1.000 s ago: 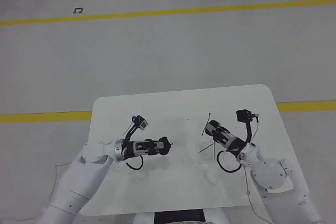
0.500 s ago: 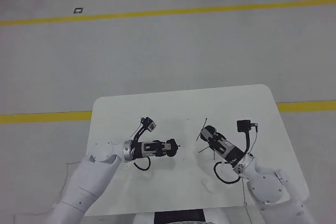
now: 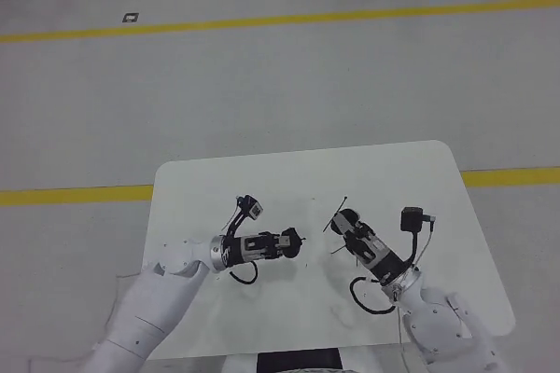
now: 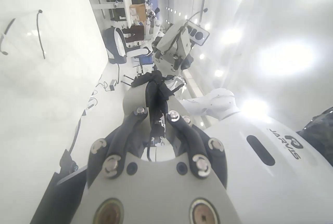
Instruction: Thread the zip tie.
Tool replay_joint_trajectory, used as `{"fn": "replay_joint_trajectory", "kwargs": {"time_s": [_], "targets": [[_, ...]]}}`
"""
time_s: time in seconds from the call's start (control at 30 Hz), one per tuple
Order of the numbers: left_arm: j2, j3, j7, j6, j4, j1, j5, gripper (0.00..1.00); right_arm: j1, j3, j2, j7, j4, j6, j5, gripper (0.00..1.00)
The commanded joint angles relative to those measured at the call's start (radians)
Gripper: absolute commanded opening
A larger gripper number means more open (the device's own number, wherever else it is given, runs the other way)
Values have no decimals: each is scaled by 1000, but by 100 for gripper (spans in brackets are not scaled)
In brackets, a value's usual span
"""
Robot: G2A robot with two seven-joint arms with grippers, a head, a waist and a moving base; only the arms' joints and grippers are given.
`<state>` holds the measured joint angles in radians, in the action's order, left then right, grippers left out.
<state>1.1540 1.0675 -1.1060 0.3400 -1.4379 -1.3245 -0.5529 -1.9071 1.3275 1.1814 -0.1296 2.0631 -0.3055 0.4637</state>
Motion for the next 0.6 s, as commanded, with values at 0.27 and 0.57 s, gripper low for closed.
{"fn": "replay_joint_trajectory", "kwargs": {"time_s": [0.27,0.57], "targets": [[38,-1,5,0,34,17,16,0,-23,-58,7,116,-27,-8,112,0],[55,14,7,0,36,9,13,0,-20,-60,7,130,-31,-19,130,0]]}}
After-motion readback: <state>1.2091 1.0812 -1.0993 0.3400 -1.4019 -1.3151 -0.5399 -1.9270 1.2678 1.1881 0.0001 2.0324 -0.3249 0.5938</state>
